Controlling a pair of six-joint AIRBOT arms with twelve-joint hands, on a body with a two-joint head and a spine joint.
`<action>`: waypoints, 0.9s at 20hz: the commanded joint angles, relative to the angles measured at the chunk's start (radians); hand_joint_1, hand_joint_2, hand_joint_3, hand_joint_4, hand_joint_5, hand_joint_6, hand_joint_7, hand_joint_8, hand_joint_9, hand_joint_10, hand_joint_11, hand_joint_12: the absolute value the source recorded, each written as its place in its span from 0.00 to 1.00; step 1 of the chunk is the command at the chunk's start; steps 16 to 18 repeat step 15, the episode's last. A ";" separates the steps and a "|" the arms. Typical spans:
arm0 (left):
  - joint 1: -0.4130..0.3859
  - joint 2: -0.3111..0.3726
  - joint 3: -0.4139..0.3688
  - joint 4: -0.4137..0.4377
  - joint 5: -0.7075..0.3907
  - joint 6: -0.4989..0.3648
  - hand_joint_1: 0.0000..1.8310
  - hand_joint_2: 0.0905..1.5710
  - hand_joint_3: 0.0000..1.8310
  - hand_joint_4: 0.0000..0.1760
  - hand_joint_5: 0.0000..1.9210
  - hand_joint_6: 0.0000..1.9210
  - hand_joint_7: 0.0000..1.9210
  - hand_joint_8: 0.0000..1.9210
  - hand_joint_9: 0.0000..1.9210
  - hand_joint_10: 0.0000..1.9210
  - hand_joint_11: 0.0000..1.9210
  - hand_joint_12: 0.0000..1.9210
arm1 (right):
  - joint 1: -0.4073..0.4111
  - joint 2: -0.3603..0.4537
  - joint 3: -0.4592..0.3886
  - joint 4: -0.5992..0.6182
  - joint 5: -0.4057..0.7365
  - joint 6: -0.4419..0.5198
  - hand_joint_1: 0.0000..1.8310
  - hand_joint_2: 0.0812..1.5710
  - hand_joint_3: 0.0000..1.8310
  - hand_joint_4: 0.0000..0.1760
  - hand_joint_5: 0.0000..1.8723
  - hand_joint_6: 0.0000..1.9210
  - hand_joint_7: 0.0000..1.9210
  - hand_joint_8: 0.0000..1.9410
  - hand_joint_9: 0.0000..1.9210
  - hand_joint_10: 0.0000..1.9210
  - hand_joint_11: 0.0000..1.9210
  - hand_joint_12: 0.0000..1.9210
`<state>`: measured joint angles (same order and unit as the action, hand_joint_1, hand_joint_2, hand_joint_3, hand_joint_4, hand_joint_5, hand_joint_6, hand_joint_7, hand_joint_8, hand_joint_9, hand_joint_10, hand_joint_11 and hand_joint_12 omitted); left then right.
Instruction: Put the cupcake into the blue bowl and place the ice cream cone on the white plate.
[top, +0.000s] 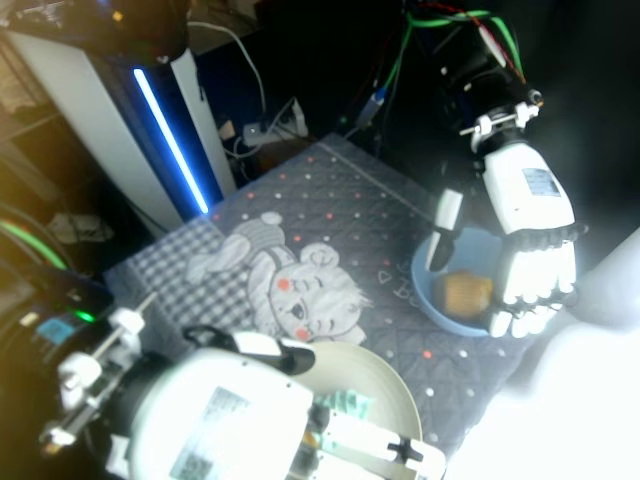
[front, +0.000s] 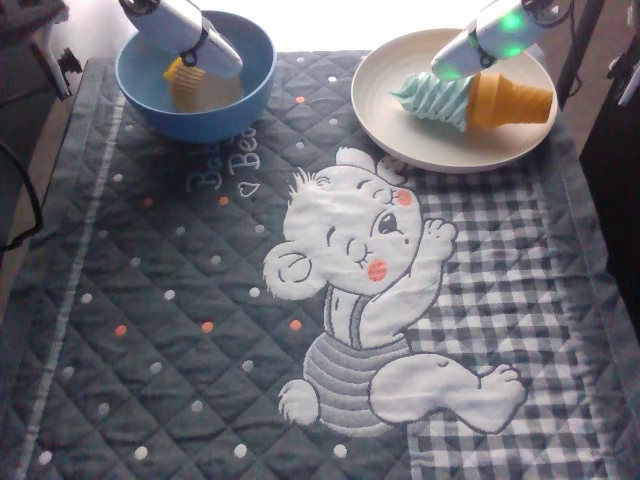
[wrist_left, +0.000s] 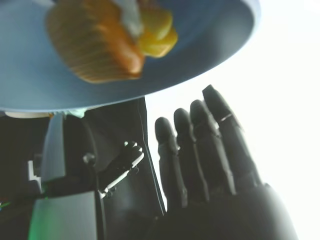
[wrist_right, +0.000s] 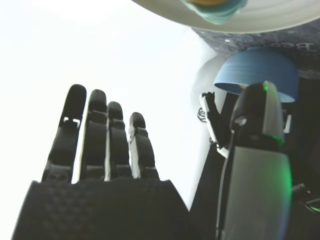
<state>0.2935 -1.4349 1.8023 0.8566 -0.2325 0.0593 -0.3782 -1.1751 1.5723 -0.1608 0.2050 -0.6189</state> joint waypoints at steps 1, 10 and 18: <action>-0.019 0.014 -0.005 -0.016 -0.086 -0.003 0.60 0.50 0.00 0.19 0.29 0.00 0.26 0.00 0.23 0.00 0.12 0.27 | 0.017 0.009 -0.008 0.010 0.140 0.005 0.45 0.45 0.00 0.59 0.06 0.00 0.11 0.01 0.13 0.00 0.00 0.41; -0.014 0.205 -0.152 -0.150 -0.276 0.025 0.53 0.46 0.00 0.46 0.20 0.00 0.16 0.00 0.16 0.00 0.03 0.40 | 0.017 0.164 -0.199 0.011 0.380 0.005 0.40 0.42 0.00 0.83 0.05 0.00 0.09 0.00 0.04 0.00 0.00 0.27; -0.007 0.277 -0.226 -0.168 -0.323 0.044 0.50 0.46 0.00 0.43 0.16 0.00 0.14 0.00 0.13 0.00 0.00 0.33 | 0.017 0.216 -0.269 0.012 0.478 0.004 0.40 0.42 0.00 0.90 0.02 0.00 0.08 0.00 0.06 0.00 0.00 0.19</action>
